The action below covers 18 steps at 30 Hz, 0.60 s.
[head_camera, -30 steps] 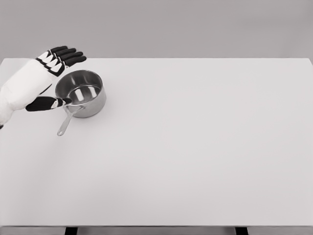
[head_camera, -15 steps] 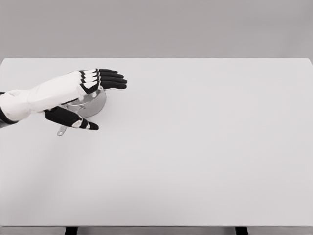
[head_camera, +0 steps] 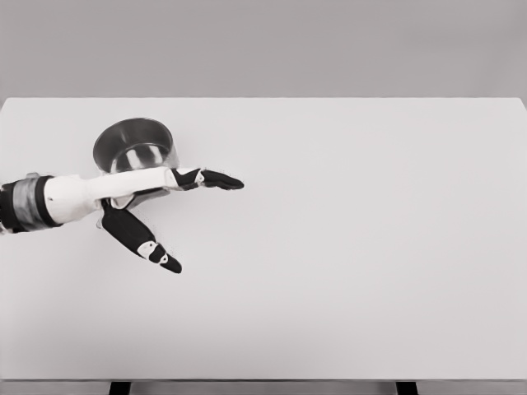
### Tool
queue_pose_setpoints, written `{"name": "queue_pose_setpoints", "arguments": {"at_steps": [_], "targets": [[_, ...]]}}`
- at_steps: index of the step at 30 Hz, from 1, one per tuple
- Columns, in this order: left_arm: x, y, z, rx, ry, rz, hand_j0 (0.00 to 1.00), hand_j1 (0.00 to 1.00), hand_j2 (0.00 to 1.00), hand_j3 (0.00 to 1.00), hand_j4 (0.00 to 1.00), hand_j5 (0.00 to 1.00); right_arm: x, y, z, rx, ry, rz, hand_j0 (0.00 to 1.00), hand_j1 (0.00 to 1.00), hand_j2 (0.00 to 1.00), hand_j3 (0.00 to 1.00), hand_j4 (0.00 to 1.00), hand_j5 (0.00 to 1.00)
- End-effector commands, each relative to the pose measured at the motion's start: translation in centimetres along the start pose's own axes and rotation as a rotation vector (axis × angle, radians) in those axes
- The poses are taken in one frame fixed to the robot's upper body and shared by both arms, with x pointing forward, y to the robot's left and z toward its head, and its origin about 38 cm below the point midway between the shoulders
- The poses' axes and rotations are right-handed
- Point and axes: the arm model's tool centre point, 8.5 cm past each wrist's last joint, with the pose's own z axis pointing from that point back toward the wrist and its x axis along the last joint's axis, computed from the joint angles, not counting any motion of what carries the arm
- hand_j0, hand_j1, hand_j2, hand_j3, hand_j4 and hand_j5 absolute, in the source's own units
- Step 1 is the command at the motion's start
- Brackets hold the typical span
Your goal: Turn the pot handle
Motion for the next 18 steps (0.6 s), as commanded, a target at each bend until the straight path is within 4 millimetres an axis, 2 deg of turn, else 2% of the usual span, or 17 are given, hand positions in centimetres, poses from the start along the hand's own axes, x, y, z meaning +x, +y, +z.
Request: {"name": "queue_pose_setpoints", "arguments": {"at_steps": [1, 6, 12, 16, 18], "targets": [[-0.6, -0.7, 0.4, 0.005, 0.0, 0.076, 1.0, 1.0, 1.0, 1.0, 1.0, 1.0, 0.0, 0.0, 0.0, 0.002, 0.0, 0.0, 1.0, 1.0, 1.0, 1.0, 1.0, 1.0], [-2.1, -2.1, 1.1, 0.018, 0.05, 0.149, 1.0, 1.0, 1.0, 1.0, 1.0, 1.0, 0.0, 0.0, 0.0, 0.0, -0.001, 0.0, 1.0, 1.0, 1.0, 1.0, 1.0, 1.0], [-3.9, -4.3, 3.7, 0.12, 0.077, 0.28, 1.0, 1.0, 1.0, 1.0, 1.0, 1.0, 0.0, 0.0, 0.0, 0.0, 0.0, 0.0, 1.0, 1.0, 1.0, 1.0, 1.0, 1.0], [-4.2, -4.5, 5.4, 0.142, 0.131, 0.295, 1.0, 1.0, 1.0, 1.0, 1.0, 1.0, 0.0, 0.0, 0.0, 0.0, 0.0, 0.0, 1.0, 1.0, 1.0, 1.0, 1.0, 1.0], [-3.9, -4.2, 6.9, 0.138, 0.183, 0.287, 1.0, 1.0, 1.0, 1.0, 1.0, 1.0, 0.0, 0.0, 0.0, 0.0, 0.0, 0.001, 1.0, 1.0, 1.0, 1.0, 1.0, 1.0]]}}
